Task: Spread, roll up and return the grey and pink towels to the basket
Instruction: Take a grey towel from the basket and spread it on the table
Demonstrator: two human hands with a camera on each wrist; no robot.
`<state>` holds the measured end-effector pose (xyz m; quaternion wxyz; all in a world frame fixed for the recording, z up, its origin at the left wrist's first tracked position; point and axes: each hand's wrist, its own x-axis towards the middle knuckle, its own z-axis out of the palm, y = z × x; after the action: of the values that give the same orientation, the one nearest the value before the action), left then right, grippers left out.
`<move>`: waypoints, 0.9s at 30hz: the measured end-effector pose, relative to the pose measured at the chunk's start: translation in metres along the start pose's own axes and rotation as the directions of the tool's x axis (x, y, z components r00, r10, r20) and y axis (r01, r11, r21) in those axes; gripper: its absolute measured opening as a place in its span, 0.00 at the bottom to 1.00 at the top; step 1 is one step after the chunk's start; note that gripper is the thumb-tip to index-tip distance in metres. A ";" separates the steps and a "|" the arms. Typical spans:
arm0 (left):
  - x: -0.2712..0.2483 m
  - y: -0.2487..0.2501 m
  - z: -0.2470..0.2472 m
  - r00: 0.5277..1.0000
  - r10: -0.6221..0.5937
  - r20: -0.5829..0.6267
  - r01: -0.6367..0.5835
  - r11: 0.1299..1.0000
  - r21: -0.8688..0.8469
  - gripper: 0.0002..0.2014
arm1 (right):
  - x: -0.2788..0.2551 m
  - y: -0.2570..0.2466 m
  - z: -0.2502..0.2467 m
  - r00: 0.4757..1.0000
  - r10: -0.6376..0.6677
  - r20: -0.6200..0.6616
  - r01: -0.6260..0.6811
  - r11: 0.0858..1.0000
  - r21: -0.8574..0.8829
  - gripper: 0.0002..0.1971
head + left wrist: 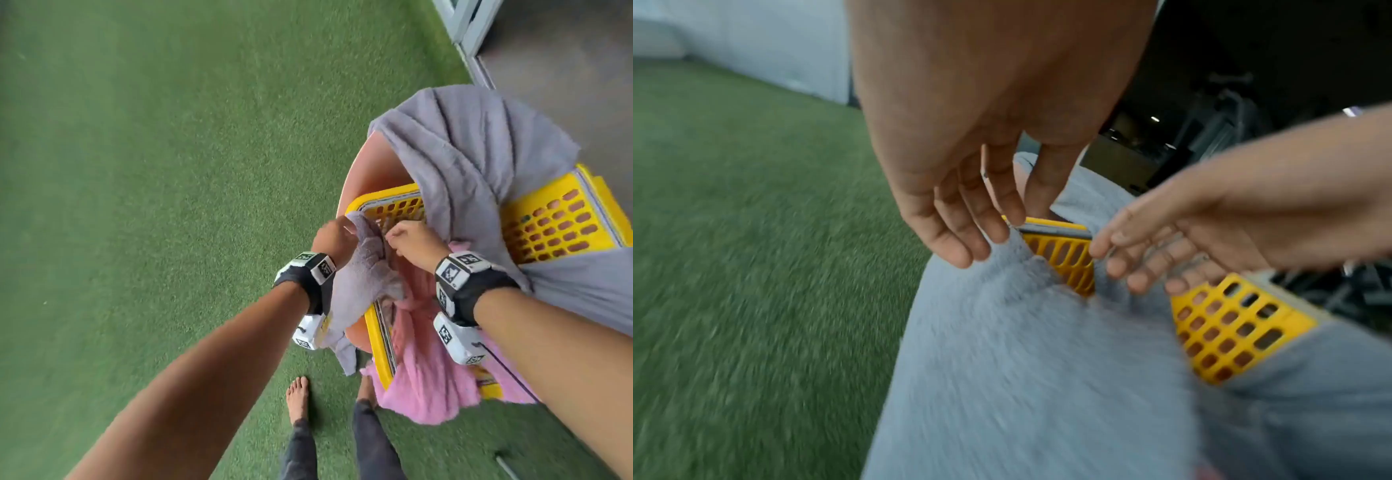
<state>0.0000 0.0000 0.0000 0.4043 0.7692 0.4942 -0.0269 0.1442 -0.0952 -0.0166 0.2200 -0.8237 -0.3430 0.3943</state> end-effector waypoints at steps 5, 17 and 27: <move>0.040 0.004 0.020 0.983 0.180 -0.021 -0.174 0.972 0.158 0.24 | 0.048 0.010 0.009 0.997 0.064 0.047 -0.056 0.986 -0.155 0.13; 0.004 0.011 0.010 0.978 0.203 -0.037 -0.182 0.934 0.307 0.08 | 0.027 0.010 0.031 0.988 -0.127 -0.090 0.125 0.992 -0.025 0.10; -0.075 0.057 -0.120 0.863 0.496 0.097 -0.457 0.848 -0.268 0.06 | -0.113 -0.075 -0.039 0.817 -0.283 -0.502 0.436 0.873 0.217 0.11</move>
<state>-0.0367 0.0122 0.1479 0.5256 0.8093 0.2524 0.0711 0.0944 -0.1324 0.1102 0.4968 -0.7642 -0.3641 0.1913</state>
